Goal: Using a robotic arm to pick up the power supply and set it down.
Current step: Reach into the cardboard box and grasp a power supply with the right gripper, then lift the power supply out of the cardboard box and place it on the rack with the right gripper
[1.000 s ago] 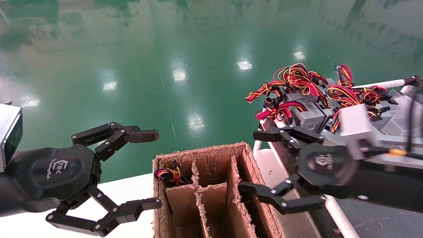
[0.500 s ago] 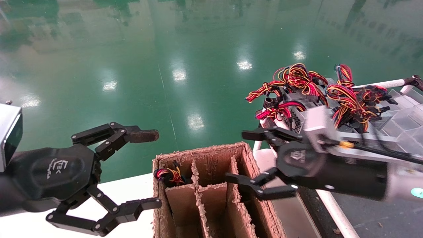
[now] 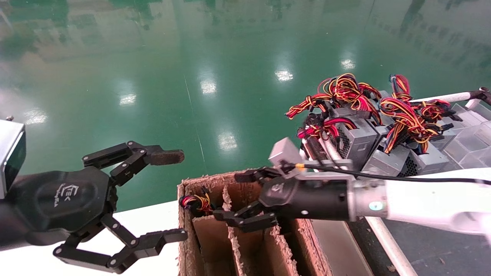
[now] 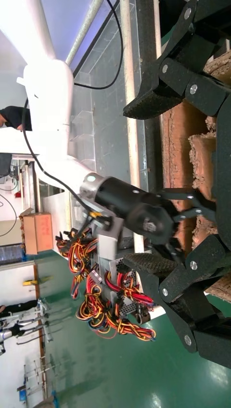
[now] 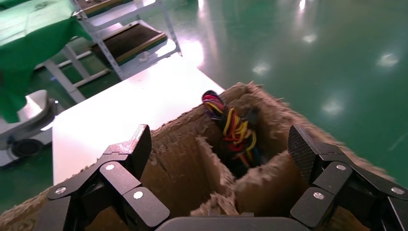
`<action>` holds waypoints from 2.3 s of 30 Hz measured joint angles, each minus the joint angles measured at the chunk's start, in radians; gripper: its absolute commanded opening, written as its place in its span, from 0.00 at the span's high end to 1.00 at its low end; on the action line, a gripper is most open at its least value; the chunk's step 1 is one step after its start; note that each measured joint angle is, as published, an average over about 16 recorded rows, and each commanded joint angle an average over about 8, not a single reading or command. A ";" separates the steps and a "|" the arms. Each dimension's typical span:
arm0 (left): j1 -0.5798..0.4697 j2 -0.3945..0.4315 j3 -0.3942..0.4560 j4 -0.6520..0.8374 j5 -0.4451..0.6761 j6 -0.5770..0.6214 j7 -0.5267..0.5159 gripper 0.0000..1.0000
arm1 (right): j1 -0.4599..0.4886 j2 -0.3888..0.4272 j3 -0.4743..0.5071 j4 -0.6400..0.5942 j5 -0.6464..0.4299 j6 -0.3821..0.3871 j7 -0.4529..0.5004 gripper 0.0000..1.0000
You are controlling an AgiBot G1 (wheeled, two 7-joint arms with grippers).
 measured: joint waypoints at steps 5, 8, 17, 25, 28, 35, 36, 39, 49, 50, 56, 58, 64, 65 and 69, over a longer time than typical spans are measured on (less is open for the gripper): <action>0.000 0.000 0.000 0.000 0.000 0.000 0.000 0.00 | 0.025 -0.069 -0.019 -0.108 -0.014 -0.015 -0.042 0.33; 0.000 0.000 0.000 0.000 0.000 0.000 0.000 0.00 | 0.036 -0.100 -0.025 -0.166 -0.018 -0.023 -0.070 0.70; 0.000 0.000 0.000 0.000 0.000 0.000 0.000 0.00 | 0.062 -0.163 -0.027 -0.314 -0.017 -0.034 -0.155 1.00; 0.000 0.000 0.000 0.000 0.000 0.000 0.000 0.00 | 0.083 -0.204 -0.024 -0.415 -0.013 -0.034 -0.223 1.00; 0.000 0.000 0.000 0.000 0.000 0.000 0.000 0.00 | 0.091 -0.217 -0.025 -0.446 -0.012 -0.034 -0.244 1.00; 0.000 0.000 0.000 0.000 0.000 0.000 0.000 0.00 | 0.103 -0.239 -0.029 -0.501 -0.009 -0.035 -0.282 1.00; 0.000 0.000 0.000 0.000 0.000 0.000 0.000 0.00 | 0.104 -0.241 -0.030 -0.507 -0.008 -0.035 -0.286 1.00; 0.000 0.000 0.000 0.000 0.000 0.000 0.000 0.00 | 0.106 -0.246 -0.033 -0.522 -0.004 -0.033 -0.297 1.00; 0.000 0.000 0.000 0.000 0.000 0.000 0.000 0.00 | 0.102 -0.254 -0.048 -0.544 0.015 -0.023 -0.317 1.00; 0.000 0.000 0.000 0.000 0.000 0.000 0.000 0.00 | 0.101 -0.255 -0.049 -0.544 0.018 -0.022 -0.318 1.00; 0.000 0.000 0.000 0.000 0.000 0.000 0.000 0.00 | 0.098 -0.254 -0.056 -0.546 0.037 -0.021 -0.323 1.00; 0.000 0.000 0.000 0.000 0.000 0.000 0.000 0.00 | 0.097 -0.253 -0.057 -0.546 0.045 -0.024 -0.326 1.00; 0.000 0.000 0.000 0.000 0.000 0.000 0.000 0.00 | 0.101 -0.246 -0.052 -0.555 0.076 -0.041 -0.339 1.00; 0.000 0.000 0.000 0.000 0.000 0.000 0.000 0.00 | 0.102 -0.244 -0.050 -0.557 0.081 -0.046 -0.341 1.00; 0.000 0.000 0.000 0.000 0.000 0.000 0.000 0.00 | 0.110 -0.235 -0.040 -0.569 0.105 -0.066 -0.351 1.00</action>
